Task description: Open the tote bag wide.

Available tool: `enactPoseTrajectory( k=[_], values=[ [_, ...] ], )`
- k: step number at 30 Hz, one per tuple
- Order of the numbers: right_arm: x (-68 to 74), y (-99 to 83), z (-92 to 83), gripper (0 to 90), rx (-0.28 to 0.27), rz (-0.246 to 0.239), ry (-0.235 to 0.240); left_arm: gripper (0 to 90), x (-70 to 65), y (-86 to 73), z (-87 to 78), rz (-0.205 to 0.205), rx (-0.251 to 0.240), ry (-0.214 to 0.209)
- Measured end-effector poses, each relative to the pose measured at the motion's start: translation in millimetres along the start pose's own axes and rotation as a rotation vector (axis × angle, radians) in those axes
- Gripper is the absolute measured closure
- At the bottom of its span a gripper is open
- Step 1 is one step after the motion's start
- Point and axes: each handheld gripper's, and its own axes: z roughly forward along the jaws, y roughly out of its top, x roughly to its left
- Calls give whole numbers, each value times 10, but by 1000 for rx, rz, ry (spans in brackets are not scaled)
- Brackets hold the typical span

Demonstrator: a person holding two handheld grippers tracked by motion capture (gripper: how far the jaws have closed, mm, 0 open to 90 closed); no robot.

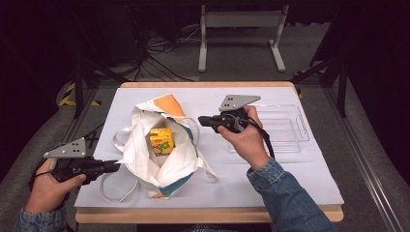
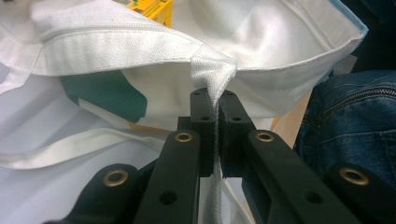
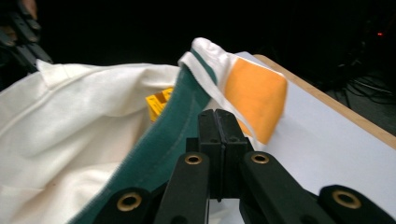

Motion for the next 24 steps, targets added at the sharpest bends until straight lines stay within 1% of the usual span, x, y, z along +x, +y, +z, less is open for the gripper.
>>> enactPoseTrajectory(
  k=[2, 3, 6, 7, 8, 12, 14, 16, 17, 18, 20, 21, 22, 24],
  values=[
    [43, 23, 51, 898, -8, 0, 30, 867, -4, 1, 11, -2, 3, -3],
    [63, 37, 78, 864, -12, -4, 43, 867, -4, 3, 17, -2, 6, -6],
    [122, 82, 161, 743, -21, 6, 72, 867, -2, 7, 36, 1, 11, -11],
    [159, 110, 217, 668, -31, 10, 81, 867, -2, 7, 43, 2, 12, -14],
    [159, 110, 217, 668, -31, 10, 81, 867, -1, 7, 49, 2, 13, -17],
    [225, 156, 340, 577, -26, 8, 92, 867, 0, 9, 67, 2, 16, -19],
    [241, 159, 410, 553, -13, 6, 97, 867, -3, 7, 74, -4, 17, -23],
    [243, 145, 486, 553, 15, -2, 88, 867, -1, 5, 80, -4, 21, -27],
    [241, 134, 515, 561, 29, -6, 83, 866, 5, 4, 83, 4, 23, -28],
    [238, 126, 532, 583, 42, -14, 76, 866, 7, 1, 85, 1, 25, -29],
    [229, 101, 553, 664, 73, -35, 51, 867, 15, -6, 84, 0, 27, -29],
    [221, 90, 551, 699, 80, -44, 39, 867, 18, -11, 84, -4, 28, -27],
    [212, 81, 539, 757, 85, -50, 28, 868, 24, -16, 83, -6, 32, -24],
    [182, 66, 493, 844, 91, -65, -14, 870, 34, -30, 85, -15, 39, -26]
  ],
)
